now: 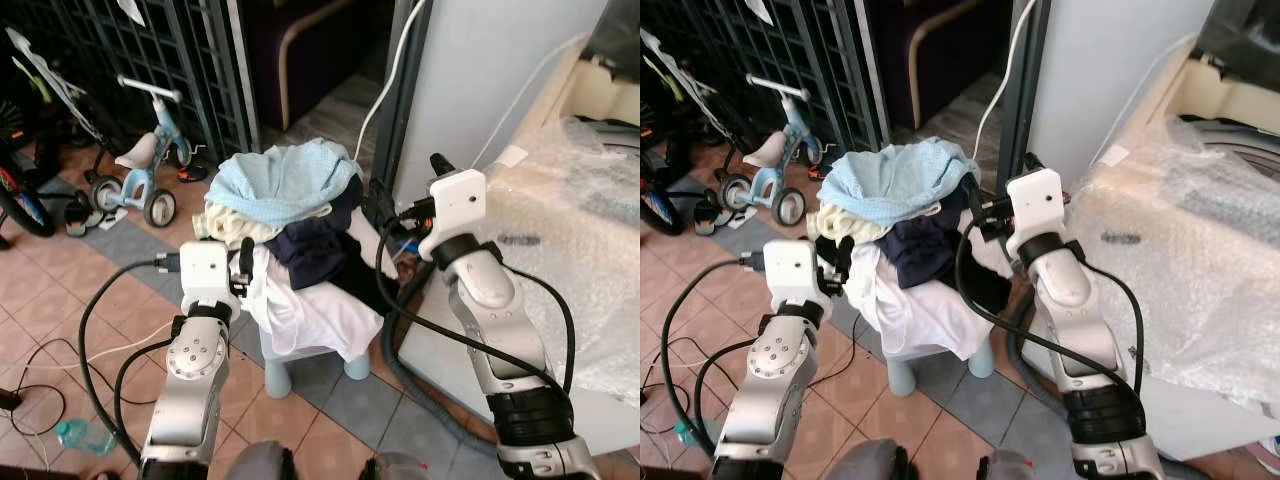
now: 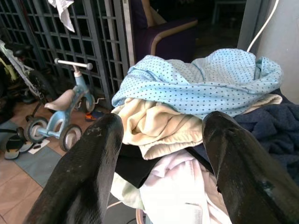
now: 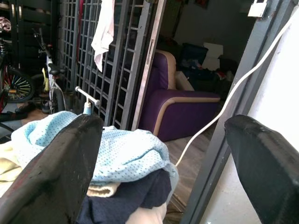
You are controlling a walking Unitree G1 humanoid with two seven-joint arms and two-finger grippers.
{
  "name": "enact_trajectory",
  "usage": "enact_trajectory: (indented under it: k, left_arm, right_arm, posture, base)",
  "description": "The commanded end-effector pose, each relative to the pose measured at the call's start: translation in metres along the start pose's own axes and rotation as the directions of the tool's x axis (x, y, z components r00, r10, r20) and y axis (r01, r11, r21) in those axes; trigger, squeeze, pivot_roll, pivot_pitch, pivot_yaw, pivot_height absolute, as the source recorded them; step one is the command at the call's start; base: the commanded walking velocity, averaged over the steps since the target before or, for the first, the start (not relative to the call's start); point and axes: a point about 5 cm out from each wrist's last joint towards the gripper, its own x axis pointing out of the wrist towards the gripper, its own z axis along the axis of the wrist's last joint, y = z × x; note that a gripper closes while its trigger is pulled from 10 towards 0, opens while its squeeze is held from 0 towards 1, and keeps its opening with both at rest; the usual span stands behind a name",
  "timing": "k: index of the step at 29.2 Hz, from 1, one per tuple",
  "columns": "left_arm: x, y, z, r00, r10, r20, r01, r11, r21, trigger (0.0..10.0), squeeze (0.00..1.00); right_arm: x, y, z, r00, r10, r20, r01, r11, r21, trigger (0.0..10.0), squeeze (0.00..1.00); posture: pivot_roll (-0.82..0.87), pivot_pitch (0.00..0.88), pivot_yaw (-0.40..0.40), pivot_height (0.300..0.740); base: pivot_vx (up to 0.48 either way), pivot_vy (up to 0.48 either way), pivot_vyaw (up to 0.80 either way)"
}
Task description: Clothes washing
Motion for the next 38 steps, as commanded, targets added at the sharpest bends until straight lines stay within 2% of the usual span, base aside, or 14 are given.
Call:
enact_trajectory:
  k: [1, 7, 10, 11, 15, 17, 18, 25, 33, 36, 38]
  left_arm:
    - [-0.001, 0.004, 0.004, 1.0, -0.01, 0.02, 0.01, 1.0, -0.013, 10.0, 0.0]
    - [-0.001, 0.003, 0.004, 0.999, -0.022, 0.027, 0.023, 1.0, -0.022, 10.0, 0.0]
    - [-0.003, 0.004, 0.001, 1.0, -0.022, 0.014, 0.023, 0.999, -0.035, 10.0, 0.0]
    - [-0.004, 0.005, -0.001, 1.0, -0.019, 0.011, 0.02, 0.999, -0.034, 10.0, 0.0]
    - [-0.005, 0.007, -0.002, 1.0, -0.011, 0.008, 0.011, 1.0, -0.029, 10.0, 0.0]
    - [-0.005, 0.008, -0.003, 1.0, -0.008, 0.006, 0.008, 1.0, -0.027, 10.0, 0.0]
    - [-0.005, 0.008, -0.003, 1.0, -0.007, 0.005, 0.008, 1.0, -0.026, 10.0, 0.0]
    - [-0.004, 0.01, -0.006, 1.0, 0.009, -0.001, -0.009, 1.0, -0.017, 10.0, 0.0]
    - [-0.009, 0.015, -0.013, 0.999, 0.034, -0.033, -0.035, 0.999, -0.035, 10.0, 0.0]
    - [-0.008, 0.017, -0.018, 0.997, 0.047, -0.058, -0.049, 0.998, -0.037, 10.0, 0.0]
    - [-0.006, 0.018, -0.018, 0.997, 0.056, -0.058, -0.058, 0.998, -0.023, 10.0, 0.0]
  right_arm:
    - [0.002, 0.004, 0.006, 1.0, 0.019, 0.019, -0.019, 1.0, 0.018, 10.0, 0.0]
    - [0.001, 0.009, 0.003, 0.999, 0.052, 0.008, -0.052, 0.998, 0.016, 10.0, 0.0]
    - [-0.006, 0.014, -0.01, 0.996, 0.078, -0.052, -0.078, 0.997, 0.0, 10.0, 0.0]
    - [-0.013, 0.015, -0.02, 0.993, 0.077, -0.091, -0.076, 0.997, 0.018, 10.0, 0.0]
    - [-0.026, 0.015, -0.035, 0.987, 0.031, -0.158, -0.025, 0.999, 0.045, 10.0, 0.0]
    - [-0.031, 0.016, -0.044, 0.983, 0.013, -0.185, 0.007, 0.994, 0.11, 10.0, 0.0]
    - [-0.032, 0.017, -0.045, 0.983, 0.011, -0.185, 0.01, 0.994, 0.111, 10.0, 0.0]
    - [-0.038, 0.032, -0.056, 0.973, 0.074, -0.217, -0.053, 0.994, 0.098, 10.0, 0.0]
    - [-0.064, 0.044, -0.075, 0.962, 0.055, -0.269, -0.028, 0.994, 0.104, 10.0, 0.0]
    - [-0.064, 0.045, -0.075, 0.964, 0.048, -0.263, -0.026, 0.996, 0.087, 10.0, 0.0]
    - [-0.058, 0.045, -0.071, 0.969, 0.05, -0.243, -0.038, 0.998, 0.052, 10.0, 0.0]
  posture:
    - [-0.02, 0.063, 0.008, 0.74]
    - [-0.02, 0.059, 0.006, 0.74]
    - [-0.01, 0.057, 0.004, 0.74]
    - [-0.01, 0.057, 0.003, 0.74]
    - [-0.01, 0.056, 0.003, 0.74]
    - [-0.01, 0.055, 0.004, 0.74]
    - [-0.01, 0.054, 0.006, 0.74]
    - [0.0, 0.056, 0.014, 0.74]
    - [0.01, 0.055, 0.017, 0.74]
    - [0.0, 0.046, 0.023, 0.74]
    - [0.01, 0.045, 0.024, 0.74]
  base:
    - [0.0, 0.0, 0.0]
    - [0.0, 0.0, 0.0]
    - [0.27, 0.0, 0.0]
    - [0.289, 0.0, 0.0]
    - [0.291, 0.0, 0.0]
    - [0.349, 0.0, 0.0]
    - [0.405, 0.0, 0.0]
    - [0.412, 0.0, 0.0]
    - [0.394, 0.0, 0.0]
    - [0.0, 0.0, 0.0]
    - [0.0, 0.0, 0.61]
